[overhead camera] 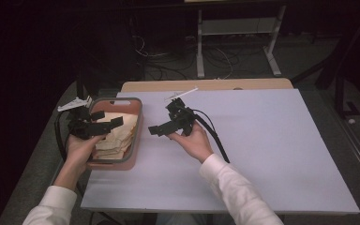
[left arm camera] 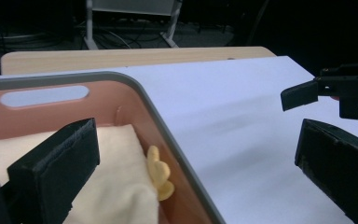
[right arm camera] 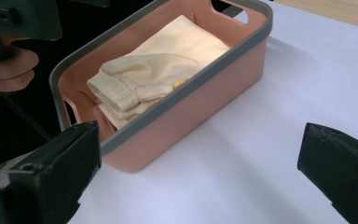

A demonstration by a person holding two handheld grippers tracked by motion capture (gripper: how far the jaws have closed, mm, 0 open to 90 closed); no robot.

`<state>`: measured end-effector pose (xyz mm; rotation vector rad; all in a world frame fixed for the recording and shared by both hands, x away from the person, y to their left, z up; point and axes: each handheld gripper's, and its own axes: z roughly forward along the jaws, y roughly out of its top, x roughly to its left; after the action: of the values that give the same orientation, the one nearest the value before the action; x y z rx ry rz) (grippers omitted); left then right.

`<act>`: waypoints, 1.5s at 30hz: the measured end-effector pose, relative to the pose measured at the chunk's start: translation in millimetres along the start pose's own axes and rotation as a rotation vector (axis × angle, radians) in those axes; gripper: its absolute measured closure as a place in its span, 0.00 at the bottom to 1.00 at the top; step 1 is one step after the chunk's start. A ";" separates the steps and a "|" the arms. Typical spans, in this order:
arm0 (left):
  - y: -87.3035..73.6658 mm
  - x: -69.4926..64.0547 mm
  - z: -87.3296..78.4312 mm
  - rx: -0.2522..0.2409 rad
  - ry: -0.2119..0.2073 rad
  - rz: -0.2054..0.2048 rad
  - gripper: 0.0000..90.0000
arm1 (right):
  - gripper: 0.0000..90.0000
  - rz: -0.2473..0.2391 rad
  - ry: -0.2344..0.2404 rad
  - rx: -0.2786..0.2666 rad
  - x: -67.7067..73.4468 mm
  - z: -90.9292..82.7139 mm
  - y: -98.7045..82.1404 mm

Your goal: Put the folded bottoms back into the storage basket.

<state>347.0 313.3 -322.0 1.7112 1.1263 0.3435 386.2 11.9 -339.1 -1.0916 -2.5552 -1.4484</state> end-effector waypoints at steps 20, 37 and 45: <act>-16.3 -29.0 15.0 0.017 -0.004 0.078 0.00 | 0.00 -0.002 -0.033 -0.025 -28.5 -43.8 -34.8; -30.6 -54.1 22.9 0.009 -0.061 0.117 0.00 | 0.00 0.019 -0.056 -0.048 -45.2 -76.9 -62.5; -38.5 -66.9 27.1 0.016 -0.064 0.151 0.00 | 0.00 0.037 -0.076 -0.072 -55.8 -95.3 -79.9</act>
<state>310.3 245.2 -348.7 1.8138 0.9591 0.3713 352.7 -118.1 -362.8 -1.2199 -2.5362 -1.5308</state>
